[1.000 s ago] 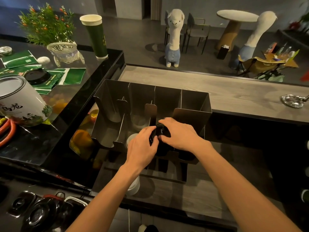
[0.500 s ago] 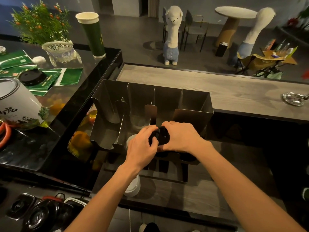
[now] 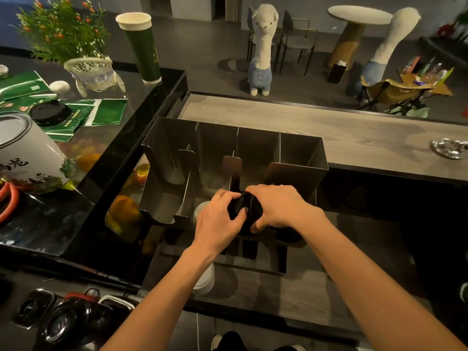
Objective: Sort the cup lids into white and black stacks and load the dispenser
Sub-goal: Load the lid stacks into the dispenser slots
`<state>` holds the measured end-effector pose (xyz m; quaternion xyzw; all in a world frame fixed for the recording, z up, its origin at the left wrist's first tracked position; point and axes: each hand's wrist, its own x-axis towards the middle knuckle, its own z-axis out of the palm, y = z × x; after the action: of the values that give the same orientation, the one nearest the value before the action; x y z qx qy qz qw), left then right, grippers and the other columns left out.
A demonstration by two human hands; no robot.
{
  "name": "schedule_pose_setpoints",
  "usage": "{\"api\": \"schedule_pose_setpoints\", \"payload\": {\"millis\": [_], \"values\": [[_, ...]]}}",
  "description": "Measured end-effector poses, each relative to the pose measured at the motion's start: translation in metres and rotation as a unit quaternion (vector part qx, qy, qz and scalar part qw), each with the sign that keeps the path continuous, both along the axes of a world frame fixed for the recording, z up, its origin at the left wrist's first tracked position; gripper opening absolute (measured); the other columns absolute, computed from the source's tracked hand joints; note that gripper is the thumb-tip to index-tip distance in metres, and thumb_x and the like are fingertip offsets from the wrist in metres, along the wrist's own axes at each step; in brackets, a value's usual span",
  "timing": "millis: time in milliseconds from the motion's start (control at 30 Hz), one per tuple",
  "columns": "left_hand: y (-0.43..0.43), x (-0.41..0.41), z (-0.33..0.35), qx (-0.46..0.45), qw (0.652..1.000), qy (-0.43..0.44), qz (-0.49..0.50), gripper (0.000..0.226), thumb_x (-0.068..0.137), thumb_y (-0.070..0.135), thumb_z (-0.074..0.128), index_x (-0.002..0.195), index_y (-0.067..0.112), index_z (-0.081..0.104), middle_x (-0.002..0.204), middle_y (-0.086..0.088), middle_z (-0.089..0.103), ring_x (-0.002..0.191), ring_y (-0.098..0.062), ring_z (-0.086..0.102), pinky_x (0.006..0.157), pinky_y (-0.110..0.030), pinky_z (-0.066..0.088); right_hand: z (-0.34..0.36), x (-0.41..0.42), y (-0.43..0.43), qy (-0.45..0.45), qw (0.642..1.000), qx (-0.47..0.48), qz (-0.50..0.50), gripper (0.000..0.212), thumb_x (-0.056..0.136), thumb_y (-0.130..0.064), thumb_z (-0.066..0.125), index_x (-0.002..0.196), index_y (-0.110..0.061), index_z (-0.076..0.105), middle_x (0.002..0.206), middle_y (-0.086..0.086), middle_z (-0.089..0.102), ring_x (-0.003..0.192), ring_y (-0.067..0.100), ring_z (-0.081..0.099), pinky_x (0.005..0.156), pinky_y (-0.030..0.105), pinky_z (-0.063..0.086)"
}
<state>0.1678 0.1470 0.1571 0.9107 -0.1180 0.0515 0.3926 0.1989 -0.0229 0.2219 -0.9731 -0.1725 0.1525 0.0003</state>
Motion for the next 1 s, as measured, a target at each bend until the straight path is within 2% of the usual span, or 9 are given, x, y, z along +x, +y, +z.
{"api": "schedule_pose_setpoints", "payload": {"millis": [167, 300, 367, 433, 500, 600, 667, 867, 1000], "values": [[-0.001, -0.001, 0.0, 0.021, 1.0, -0.017, 0.001, 0.036, 0.097, 0.029, 0.067, 0.131, 0.019, 0.062, 0.128, 0.005, 0.061, 0.088, -0.002, 0.057, 0.071, -0.004, 0.039, -0.002, -0.001, 0.001, -0.036, 0.999, -0.031, 0.017, 0.088, 0.071, -0.067, 0.077, 0.139, -0.023, 0.042, 0.126, 0.0, 0.058, 0.102, 0.021, 0.062, 0.08, 0.034, 0.054], [-0.001, 0.0, -0.001, 0.024, 1.0, -0.009, -0.001, 0.037, 0.096, 0.03, 0.068, 0.131, 0.019, 0.061, 0.129, 0.005, 0.061, 0.096, -0.006, 0.062, 0.072, -0.003, 0.037, -0.002, 0.002, 0.001, -0.006, 0.998, -0.051, 0.029, 0.109, 0.069, -0.066, 0.079, 0.153, -0.021, 0.027, 0.151, 0.007, 0.04, 0.118, 0.027, 0.058, 0.088, 0.036, 0.054], [-0.001, 0.001, -0.002, 0.022, 1.0, -0.01, -0.001, 0.037, 0.095, 0.029, 0.068, 0.13, 0.02, 0.061, 0.129, 0.005, 0.061, 0.101, -0.009, 0.064, 0.074, -0.004, 0.038, 0.001, 0.008, 0.001, 0.004, 0.999, -0.041, 0.035, 0.105, 0.067, -0.065, 0.081, 0.15, -0.022, 0.032, 0.143, 0.005, 0.049, 0.112, 0.024, 0.061, 0.088, 0.036, 0.055], [-0.002, 0.001, -0.002, 0.022, 1.0, -0.016, 0.0, 0.037, 0.095, 0.028, 0.068, 0.13, 0.019, 0.061, 0.129, 0.005, 0.061, 0.102, -0.009, 0.064, 0.076, -0.008, 0.04, 0.003, 0.013, 0.003, 0.021, 0.999, -0.033, 0.032, 0.099, 0.065, -0.066, 0.082, 0.143, -0.025, 0.038, 0.123, -0.001, 0.062, 0.103, 0.021, 0.063, 0.083, 0.034, 0.055], [-0.003, 0.001, -0.003, 0.02, 1.0, -0.019, 0.0, 0.036, 0.095, 0.028, 0.068, 0.129, 0.019, 0.062, 0.128, 0.005, 0.061, 0.102, -0.01, 0.064, 0.078, -0.014, 0.046, 0.005, 0.017, 0.005, 0.05, 0.997, -0.046, 0.029, 0.089, 0.063, -0.066, 0.083, 0.134, -0.026, 0.046, 0.108, -0.005, 0.065, 0.094, 0.018, 0.065, 0.079, 0.032, 0.055], [-0.003, 0.001, -0.003, 0.014, 1.0, -0.021, 0.0, 0.035, 0.096, 0.028, 0.068, 0.129, 0.018, 0.062, 0.126, 0.004, 0.062, 0.102, -0.01, 0.064, 0.08, -0.017, 0.048, 0.009, 0.021, 0.007, 0.112, 0.993, -0.026, 0.01, 0.072, 0.066, -0.058, 0.085, 0.121, -0.025, 0.052, 0.089, -0.006, 0.065, 0.067, 0.013, 0.068, 0.066, 0.026, 0.058], [-0.003, 0.002, -0.004, 0.01, 1.0, -0.021, 0.002, 0.035, 0.096, 0.027, 0.068, 0.129, 0.017, 0.062, 0.126, 0.003, 0.062, 0.101, -0.01, 0.063, 0.079, -0.017, 0.048, 0.01, 0.023, 0.005, 0.147, 0.989, 0.006, -0.004, 0.07, 0.067, -0.052, 0.088, 0.121, -0.026, 0.051, 0.091, -0.005, 0.067, 0.059, 0.012, 0.069, 0.06, 0.024, 0.058], [-0.006, 0.002, -0.007, 0.002, 1.0, -0.029, 0.003, 0.034, 0.096, 0.026, 0.068, 0.128, 0.017, 0.063, 0.125, 0.002, 0.062, 0.1, -0.012, 0.066, 0.08, -0.019, 0.052, 0.011, 0.026, 0.003, 0.218, 0.972, 0.066, -0.05, 0.07, 0.068, -0.039, 0.091, 0.121, -0.029, 0.048, 0.104, 0.0, 0.063, 0.069, 0.019, 0.073, 0.061, 0.025, 0.06], [-0.006, 0.001, -0.007, 0.004, 1.0, -0.026, 0.005, 0.035, 0.096, 0.026, 0.068, 0.129, 0.017, 0.063, 0.126, 0.001, 0.062, 0.101, -0.01, 0.064, 0.079, -0.01, 0.044, 0.014, 0.028, 0.007, 0.252, 0.962, 0.081, -0.071, 0.067, 0.072, -0.031, 0.09, 0.121, -0.027, 0.045, 0.106, 0.002, 0.061, 0.065, 0.017, 0.069, 0.057, 0.021, 0.057]]}}
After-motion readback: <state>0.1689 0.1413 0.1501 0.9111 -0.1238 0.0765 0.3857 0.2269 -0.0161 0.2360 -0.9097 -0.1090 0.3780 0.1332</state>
